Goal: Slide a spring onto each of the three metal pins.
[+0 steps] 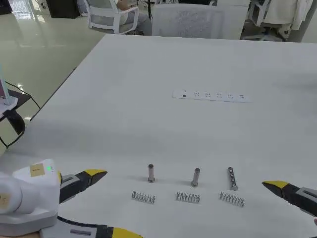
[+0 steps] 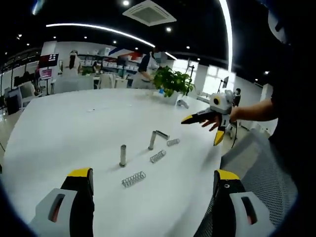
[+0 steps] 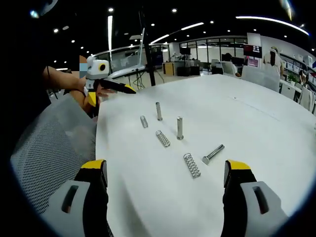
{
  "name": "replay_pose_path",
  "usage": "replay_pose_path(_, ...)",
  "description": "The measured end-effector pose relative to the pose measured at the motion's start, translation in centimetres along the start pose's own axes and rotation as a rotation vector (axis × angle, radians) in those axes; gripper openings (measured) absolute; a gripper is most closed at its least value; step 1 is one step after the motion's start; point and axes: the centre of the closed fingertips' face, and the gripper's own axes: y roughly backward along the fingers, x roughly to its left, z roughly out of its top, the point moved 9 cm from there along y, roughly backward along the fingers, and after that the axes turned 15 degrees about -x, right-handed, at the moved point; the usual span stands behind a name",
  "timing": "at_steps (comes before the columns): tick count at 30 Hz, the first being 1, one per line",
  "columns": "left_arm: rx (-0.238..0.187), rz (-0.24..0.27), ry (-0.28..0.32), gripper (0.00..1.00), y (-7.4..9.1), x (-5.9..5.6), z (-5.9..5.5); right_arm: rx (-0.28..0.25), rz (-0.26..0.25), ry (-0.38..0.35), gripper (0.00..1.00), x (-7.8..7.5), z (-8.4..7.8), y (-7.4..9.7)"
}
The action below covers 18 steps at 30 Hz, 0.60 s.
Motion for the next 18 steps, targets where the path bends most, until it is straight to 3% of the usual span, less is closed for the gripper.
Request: replay_pose_path(18, -0.012, -0.004, -0.03, 0.98, -0.3, -0.18, 0.14, -0.014, -0.025, 0.031, 0.96, -0.47, 0.4, 0.26)
